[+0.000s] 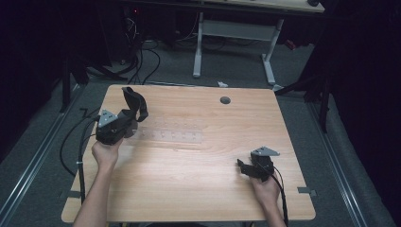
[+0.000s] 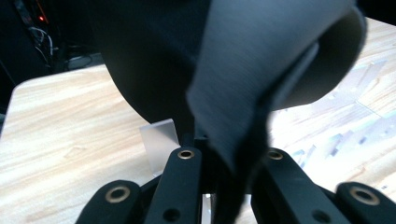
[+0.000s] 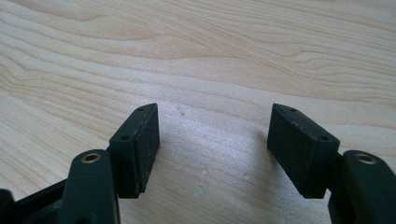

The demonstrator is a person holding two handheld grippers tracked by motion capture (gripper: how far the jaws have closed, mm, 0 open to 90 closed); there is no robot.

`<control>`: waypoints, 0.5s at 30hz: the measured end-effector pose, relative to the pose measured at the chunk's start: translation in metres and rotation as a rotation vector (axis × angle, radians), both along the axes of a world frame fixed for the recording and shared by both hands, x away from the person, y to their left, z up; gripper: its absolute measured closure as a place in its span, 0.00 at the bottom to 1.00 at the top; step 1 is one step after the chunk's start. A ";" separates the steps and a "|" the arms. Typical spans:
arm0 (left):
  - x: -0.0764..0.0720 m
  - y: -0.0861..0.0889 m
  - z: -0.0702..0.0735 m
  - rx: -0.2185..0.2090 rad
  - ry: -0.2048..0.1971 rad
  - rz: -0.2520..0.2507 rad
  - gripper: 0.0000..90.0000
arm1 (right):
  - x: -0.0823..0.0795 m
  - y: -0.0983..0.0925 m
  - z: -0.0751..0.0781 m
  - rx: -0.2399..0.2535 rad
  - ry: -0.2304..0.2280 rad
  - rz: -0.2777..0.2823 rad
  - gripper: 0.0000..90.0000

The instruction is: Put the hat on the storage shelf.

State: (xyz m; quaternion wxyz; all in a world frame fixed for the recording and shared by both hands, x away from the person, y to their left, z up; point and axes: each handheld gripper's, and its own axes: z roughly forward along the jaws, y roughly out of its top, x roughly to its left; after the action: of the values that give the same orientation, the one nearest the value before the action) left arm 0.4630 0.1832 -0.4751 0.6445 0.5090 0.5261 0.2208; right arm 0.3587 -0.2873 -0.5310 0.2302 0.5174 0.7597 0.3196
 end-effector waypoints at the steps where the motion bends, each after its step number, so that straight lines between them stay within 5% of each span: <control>1: -0.001 0.000 0.000 0.002 0.005 -0.001 0.93 | 0.000 0.000 0.000 0.000 0.000 0.000 0.38; 9: -0.005 0.003 -0.005 -0.005 0.053 0.010 0.91 | 0.000 0.000 0.000 0.000 0.000 0.001 0.38; 15: -0.005 0.005 -0.004 -0.005 0.083 0.019 0.77 | 0.000 0.000 0.000 0.000 0.000 0.000 0.38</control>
State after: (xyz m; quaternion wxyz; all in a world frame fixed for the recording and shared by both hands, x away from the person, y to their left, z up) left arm 0.4578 0.1883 -0.4790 0.6211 0.5112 0.5578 0.2042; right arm 0.3587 -0.2873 -0.5310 0.2302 0.5174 0.7597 0.3197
